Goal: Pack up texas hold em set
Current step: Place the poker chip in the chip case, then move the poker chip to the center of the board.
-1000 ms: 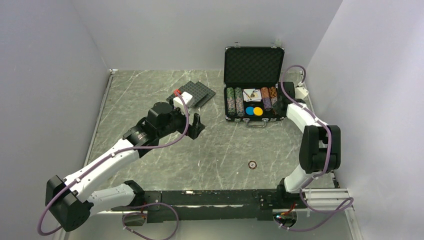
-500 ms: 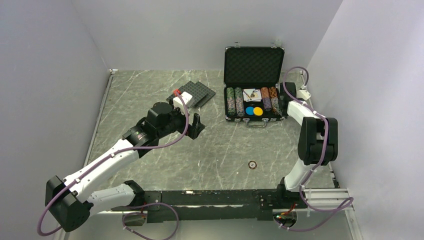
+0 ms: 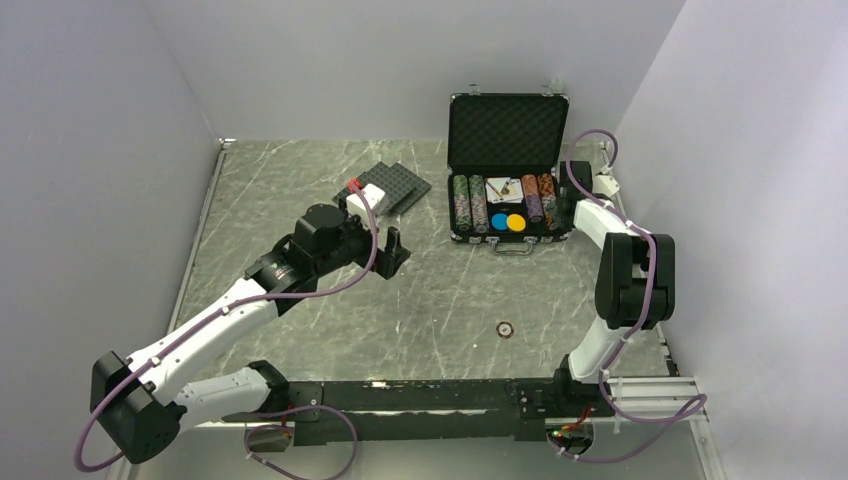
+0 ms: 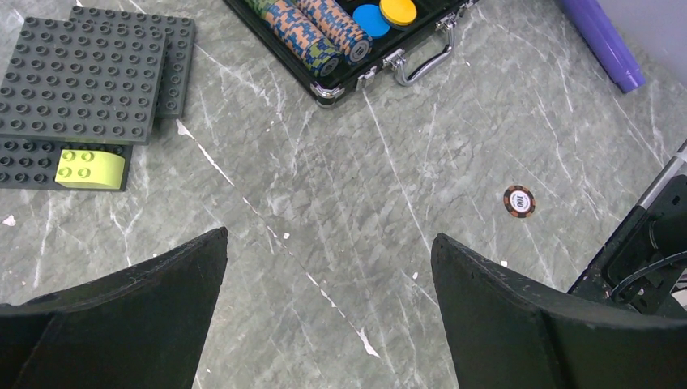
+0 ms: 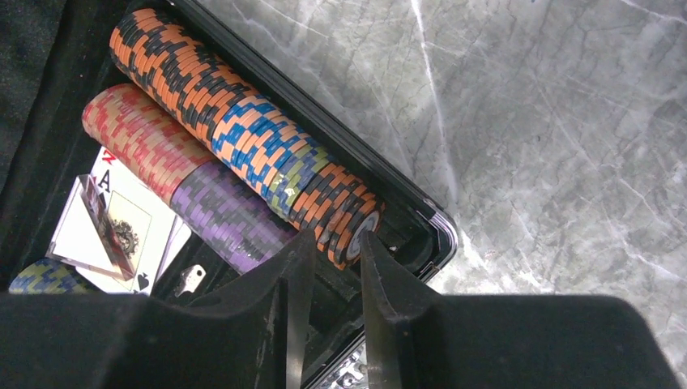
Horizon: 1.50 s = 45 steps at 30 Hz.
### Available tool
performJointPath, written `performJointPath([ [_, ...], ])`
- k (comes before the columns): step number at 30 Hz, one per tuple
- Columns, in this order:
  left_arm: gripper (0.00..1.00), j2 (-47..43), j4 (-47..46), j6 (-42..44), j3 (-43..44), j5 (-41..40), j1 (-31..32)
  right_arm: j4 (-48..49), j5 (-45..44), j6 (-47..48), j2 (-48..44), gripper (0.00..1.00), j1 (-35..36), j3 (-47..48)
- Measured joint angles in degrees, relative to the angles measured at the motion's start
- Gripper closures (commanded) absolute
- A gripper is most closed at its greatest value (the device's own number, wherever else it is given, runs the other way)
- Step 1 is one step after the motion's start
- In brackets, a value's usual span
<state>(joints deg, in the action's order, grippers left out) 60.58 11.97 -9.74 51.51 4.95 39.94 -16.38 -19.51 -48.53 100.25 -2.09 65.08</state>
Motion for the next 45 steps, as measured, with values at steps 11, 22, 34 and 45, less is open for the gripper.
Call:
performJointPath([
  [11,0.01,0.0,-0.1,1.1,0.0,0.3,0.0,2.1,4.0,2.6,-2.1,0.43,-0.1,-0.5],
  [22,0.01,0.0,-0.5,3.5,0.0,3.5,0.1,-2.0,18.1,11.7,-19.8,0.32,0.3,-6.8],
  [34,0.01,0.0,-0.3,4.7,-0.5,5.8,2.3,-21.5,24.2,12.0,-29.0,0.32,14.1,-21.6],
  [45,0.01,-0.1,-0.1,5.2,-0.5,5.7,4.1,-24.0,24.0,7.4,-30.0,0.39,21.0,-27.2],
])
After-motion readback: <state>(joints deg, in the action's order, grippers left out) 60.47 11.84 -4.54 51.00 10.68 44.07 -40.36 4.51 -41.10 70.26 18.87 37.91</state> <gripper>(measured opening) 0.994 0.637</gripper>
